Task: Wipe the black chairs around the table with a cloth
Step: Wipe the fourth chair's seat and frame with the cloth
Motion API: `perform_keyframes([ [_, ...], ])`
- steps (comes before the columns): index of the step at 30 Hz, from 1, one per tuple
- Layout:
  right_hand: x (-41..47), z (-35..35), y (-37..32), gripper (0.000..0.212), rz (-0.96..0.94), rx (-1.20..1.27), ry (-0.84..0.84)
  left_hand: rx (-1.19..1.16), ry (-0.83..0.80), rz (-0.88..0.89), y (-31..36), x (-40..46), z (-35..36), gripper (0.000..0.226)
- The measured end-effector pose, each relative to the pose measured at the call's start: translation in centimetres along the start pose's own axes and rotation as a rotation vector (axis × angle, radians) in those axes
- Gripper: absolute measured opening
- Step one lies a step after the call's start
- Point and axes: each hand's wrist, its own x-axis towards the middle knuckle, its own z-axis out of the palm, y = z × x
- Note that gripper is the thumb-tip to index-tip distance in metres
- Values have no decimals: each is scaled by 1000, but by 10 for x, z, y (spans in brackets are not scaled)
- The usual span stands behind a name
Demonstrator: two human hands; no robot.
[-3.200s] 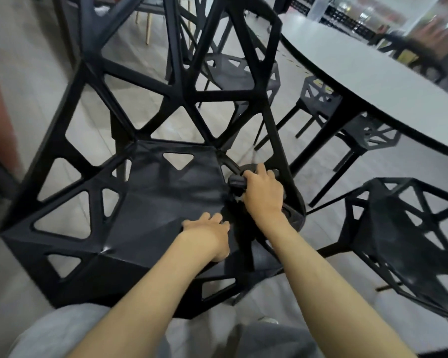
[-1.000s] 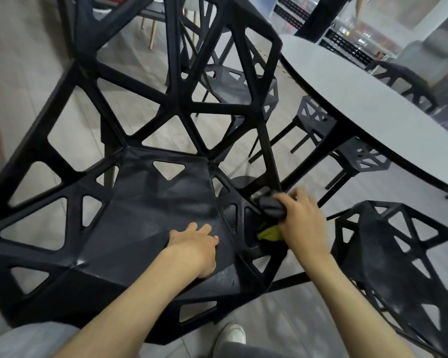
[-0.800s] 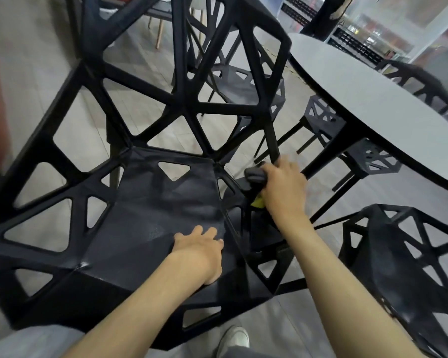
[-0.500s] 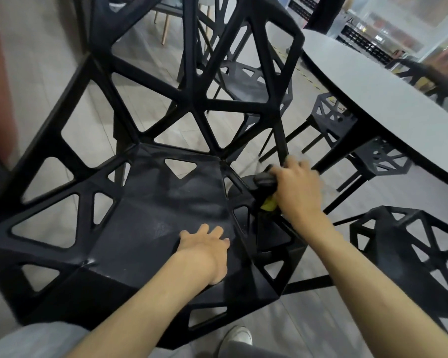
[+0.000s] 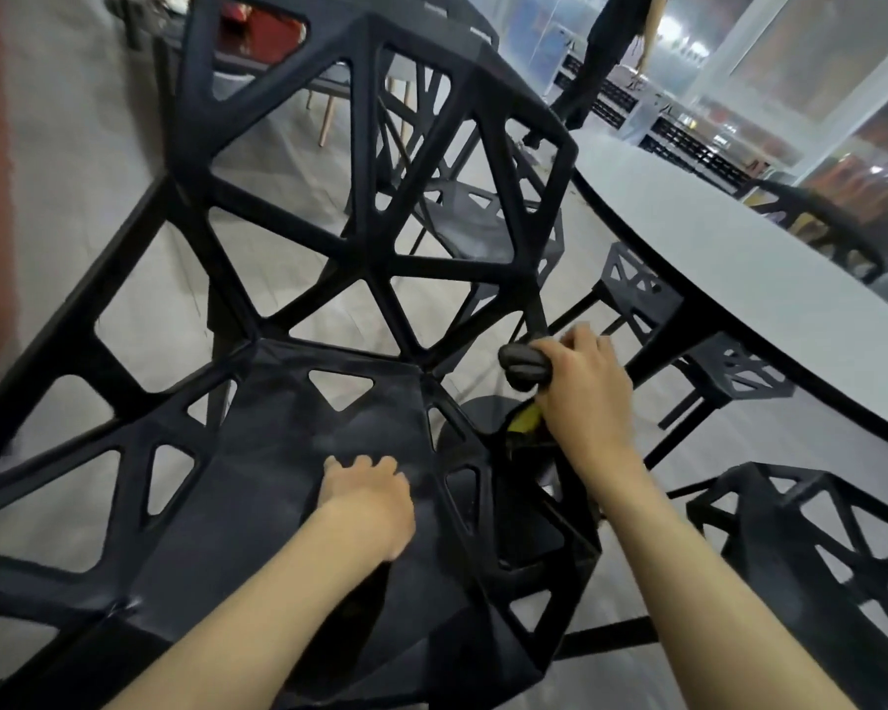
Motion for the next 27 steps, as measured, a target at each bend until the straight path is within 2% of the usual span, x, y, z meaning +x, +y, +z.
perform_keyframes([
  [6,108,2,-23,35,7,46,-71,8,32,7,-2,1,-6,44],
  [11,52,6,-7,37,33,83,-11,-54,24,31,-12,9,-1,53],
  [15,9,-2,3,41,-34,26,-70,-52,8,38,-11,5,-2,60],
  [18,35,-4,0,37,-35,26,-90,-21,26,25,-8,2,-2,63],
  [23,94,9,-21,33,78,46,52,-12,30,32,-6,1,-5,53],
  [27,79,33,-44,25,-49,-73,71,-33,38,35,-7,2,-6,50],
])
